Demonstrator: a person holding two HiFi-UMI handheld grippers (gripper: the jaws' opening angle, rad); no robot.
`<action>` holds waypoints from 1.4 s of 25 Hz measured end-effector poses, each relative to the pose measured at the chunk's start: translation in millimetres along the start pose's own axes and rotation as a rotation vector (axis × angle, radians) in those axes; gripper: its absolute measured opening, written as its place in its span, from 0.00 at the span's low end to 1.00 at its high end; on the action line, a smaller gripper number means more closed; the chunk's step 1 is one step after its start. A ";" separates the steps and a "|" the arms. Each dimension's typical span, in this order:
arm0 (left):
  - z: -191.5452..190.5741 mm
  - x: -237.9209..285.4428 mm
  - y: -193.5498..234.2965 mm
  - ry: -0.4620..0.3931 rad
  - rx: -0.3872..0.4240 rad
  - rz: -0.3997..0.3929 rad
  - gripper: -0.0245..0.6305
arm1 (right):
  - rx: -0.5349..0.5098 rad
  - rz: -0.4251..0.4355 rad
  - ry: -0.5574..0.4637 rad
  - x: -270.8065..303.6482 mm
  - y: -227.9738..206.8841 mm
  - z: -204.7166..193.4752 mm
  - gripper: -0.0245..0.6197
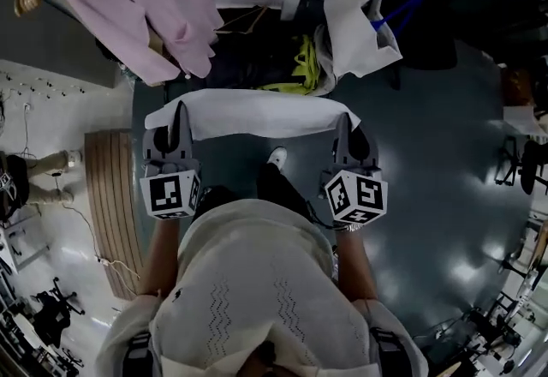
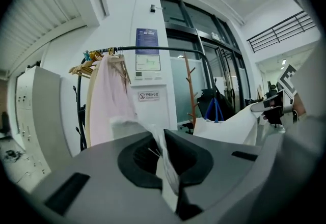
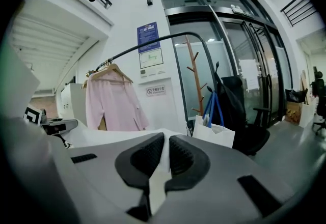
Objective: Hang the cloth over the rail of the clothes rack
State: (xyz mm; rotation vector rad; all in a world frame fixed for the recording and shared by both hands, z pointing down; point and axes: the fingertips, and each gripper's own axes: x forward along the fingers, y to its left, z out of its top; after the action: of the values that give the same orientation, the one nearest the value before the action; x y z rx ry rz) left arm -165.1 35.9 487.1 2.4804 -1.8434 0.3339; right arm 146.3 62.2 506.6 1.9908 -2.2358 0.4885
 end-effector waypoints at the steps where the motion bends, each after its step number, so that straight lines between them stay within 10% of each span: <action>1: 1.3 9.4 -5.3 0.006 -0.008 0.016 0.06 | -0.004 0.019 0.001 12.5 -9.6 5.5 0.07; 17: 71.5 111.4 17.2 -0.112 0.013 0.071 0.06 | -0.070 0.186 -0.067 124.9 -26.4 117.7 0.07; 26: 186.2 159.5 44.7 -0.358 0.015 -0.028 0.06 | -0.100 0.158 -0.199 140.1 -14.4 221.9 0.07; 35: 301.9 187.3 84.2 -0.390 0.159 -0.087 0.06 | -0.149 0.276 -0.371 149.5 12.7 346.2 0.07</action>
State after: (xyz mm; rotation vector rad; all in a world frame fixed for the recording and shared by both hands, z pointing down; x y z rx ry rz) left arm -148.0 -212.1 219.7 2.8951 -1.8894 -0.0119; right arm 159.0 -184.8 221.6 1.8280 -2.6917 -0.0365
